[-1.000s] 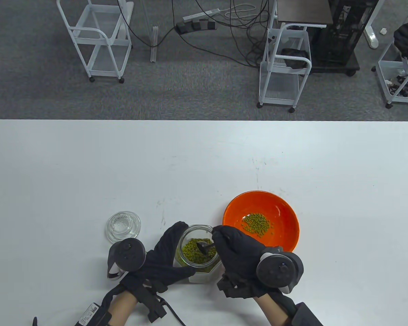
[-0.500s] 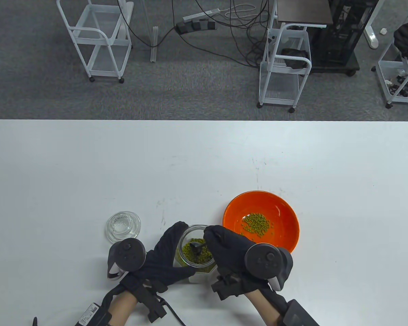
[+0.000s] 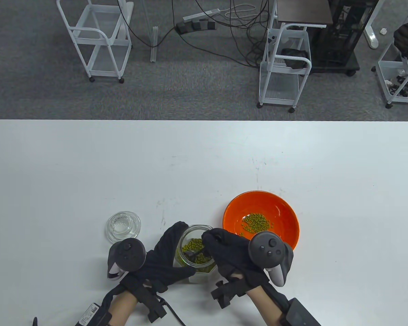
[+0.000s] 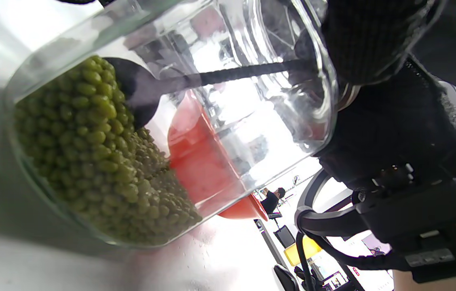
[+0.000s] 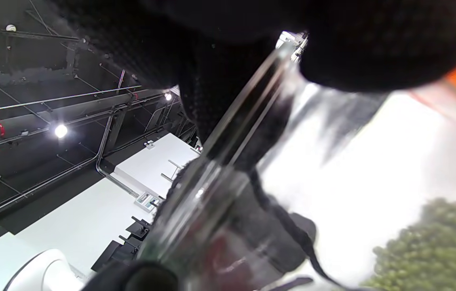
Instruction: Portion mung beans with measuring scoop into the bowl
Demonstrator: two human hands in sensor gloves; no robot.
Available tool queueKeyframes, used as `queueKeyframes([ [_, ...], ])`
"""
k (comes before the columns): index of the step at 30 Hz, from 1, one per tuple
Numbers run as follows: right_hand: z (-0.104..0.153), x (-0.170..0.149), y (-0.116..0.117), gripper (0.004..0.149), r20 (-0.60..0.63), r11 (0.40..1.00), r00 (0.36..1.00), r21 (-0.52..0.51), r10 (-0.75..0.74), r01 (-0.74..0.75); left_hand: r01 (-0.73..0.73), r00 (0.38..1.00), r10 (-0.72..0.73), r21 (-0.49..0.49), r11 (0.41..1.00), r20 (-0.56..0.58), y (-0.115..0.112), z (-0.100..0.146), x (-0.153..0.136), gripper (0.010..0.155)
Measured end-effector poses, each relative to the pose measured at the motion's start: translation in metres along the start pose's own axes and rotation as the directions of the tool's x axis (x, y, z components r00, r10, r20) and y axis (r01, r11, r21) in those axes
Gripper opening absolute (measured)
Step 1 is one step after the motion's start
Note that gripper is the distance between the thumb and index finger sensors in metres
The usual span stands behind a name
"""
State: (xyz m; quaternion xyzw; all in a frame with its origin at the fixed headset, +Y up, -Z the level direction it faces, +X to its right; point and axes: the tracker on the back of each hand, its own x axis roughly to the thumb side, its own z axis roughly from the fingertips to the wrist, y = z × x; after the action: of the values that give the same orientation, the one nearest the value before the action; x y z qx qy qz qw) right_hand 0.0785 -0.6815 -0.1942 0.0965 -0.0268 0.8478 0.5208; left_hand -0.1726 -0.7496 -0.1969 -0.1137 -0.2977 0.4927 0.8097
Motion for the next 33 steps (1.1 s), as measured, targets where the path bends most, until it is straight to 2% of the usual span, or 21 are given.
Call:
queueKeyframes([
  [3, 0.001, 0.0, 0.001, 0.04, -0.022, 0.999, 1.0, 0.025, -0.02, 0.02, 0.0, 1.0, 0.0, 0.0, 1.0, 0.0, 0.0, 0.0, 0.0, 0.112],
  [15, 0.001, -0.004, 0.0, 0.04, -0.077, 0.998, 0.995, 0.011, -0.064, 0.065, 0.0, 1.0, 0.0, 0.0, 1.0, 0.0, 0.0, 0.0, 0.0, 0.112],
  [28, 0.0, -0.015, -0.002, 0.04, -0.159, 0.976, 0.964, 0.0, -0.214, 0.216, 0.0, 1.0, 0.0, 0.0, 1.0, 0.0, 0.0, 0.0, 0.0, 0.112],
  [33, 0.0, -0.016, -0.003, 0.04, -0.158, 0.975, 0.962, -0.015, -0.223, 0.223, -0.002, 1.0, 0.002, -0.002, 1.0, -0.003, 0.0, 0.0, 0.0, 0.112],
])
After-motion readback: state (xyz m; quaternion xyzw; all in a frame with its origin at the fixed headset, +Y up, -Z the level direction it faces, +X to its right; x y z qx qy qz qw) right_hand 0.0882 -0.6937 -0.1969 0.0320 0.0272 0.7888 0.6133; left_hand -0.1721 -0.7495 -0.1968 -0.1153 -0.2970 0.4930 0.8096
